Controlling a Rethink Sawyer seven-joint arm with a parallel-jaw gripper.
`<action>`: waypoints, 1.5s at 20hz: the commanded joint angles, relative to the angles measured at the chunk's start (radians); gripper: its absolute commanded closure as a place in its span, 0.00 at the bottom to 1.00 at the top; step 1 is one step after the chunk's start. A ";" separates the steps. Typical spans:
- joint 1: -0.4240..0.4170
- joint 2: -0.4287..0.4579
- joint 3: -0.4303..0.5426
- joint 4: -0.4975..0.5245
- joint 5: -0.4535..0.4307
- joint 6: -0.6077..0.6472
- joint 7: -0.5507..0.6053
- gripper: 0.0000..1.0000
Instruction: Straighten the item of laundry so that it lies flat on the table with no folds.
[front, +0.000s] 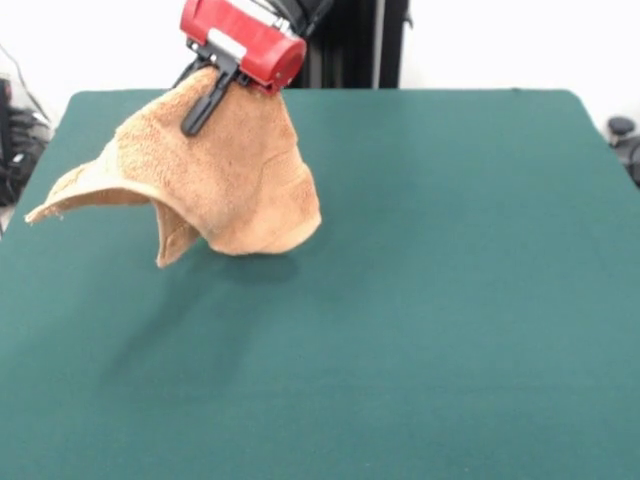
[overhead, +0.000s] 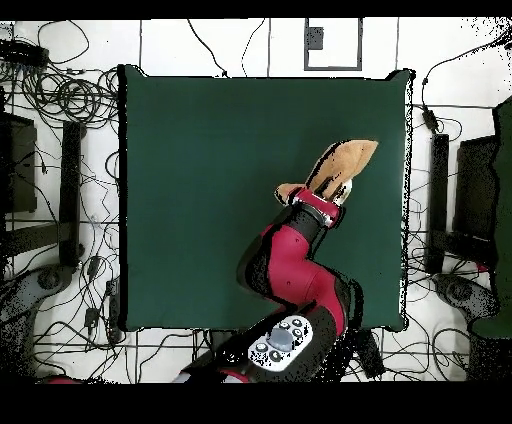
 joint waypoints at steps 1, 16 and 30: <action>0.023 0.055 0.129 -0.028 0.120 0.004 0.175 1.00; 0.009 0.061 0.154 -0.009 0.121 -0.061 0.212 1.00; -0.016 0.042 0.194 0.022 0.142 -0.079 0.260 0.00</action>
